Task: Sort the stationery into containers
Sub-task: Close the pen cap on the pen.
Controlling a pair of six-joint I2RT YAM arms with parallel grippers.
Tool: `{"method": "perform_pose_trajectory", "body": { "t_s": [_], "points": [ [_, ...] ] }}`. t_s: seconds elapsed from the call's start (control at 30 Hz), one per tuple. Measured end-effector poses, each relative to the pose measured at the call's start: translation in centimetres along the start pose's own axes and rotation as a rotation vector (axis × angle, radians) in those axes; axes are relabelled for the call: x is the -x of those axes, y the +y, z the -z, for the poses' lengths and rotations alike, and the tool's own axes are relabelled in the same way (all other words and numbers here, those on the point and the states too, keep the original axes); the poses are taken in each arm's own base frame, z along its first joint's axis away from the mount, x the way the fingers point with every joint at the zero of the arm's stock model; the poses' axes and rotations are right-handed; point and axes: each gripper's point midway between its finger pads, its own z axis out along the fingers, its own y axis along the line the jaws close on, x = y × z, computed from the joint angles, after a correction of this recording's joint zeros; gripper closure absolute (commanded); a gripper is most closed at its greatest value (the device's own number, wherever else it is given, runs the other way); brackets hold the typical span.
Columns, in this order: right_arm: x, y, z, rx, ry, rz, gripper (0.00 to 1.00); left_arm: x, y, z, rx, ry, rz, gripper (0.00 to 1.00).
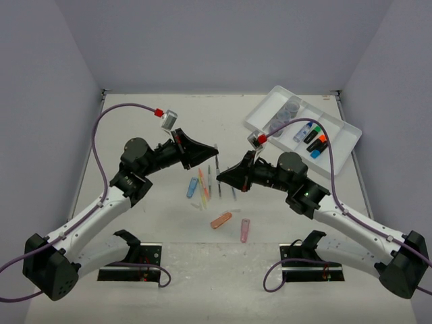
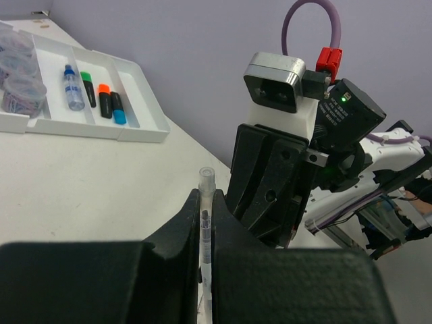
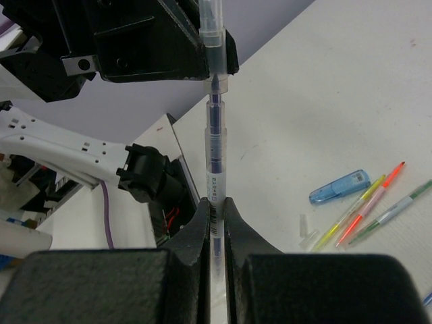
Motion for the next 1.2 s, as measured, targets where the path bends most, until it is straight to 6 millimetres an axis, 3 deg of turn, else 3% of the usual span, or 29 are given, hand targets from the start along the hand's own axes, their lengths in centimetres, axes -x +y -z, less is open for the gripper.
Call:
{"method": "perform_pose_trajectory", "body": {
  "t_s": [0.87, 1.2],
  "points": [
    [1.7, 0.1, 1.9, -0.073, -0.062, 0.043, 1.00, -1.1, -1.4, -1.6, -0.062, 0.041, -0.079, 1.00],
    [2.2, 1.1, 2.6, -0.057, -0.060, 0.062, 1.00, -1.0, -2.2, -1.6, -0.095, 0.053, -0.159, 0.79]
  ]
}}
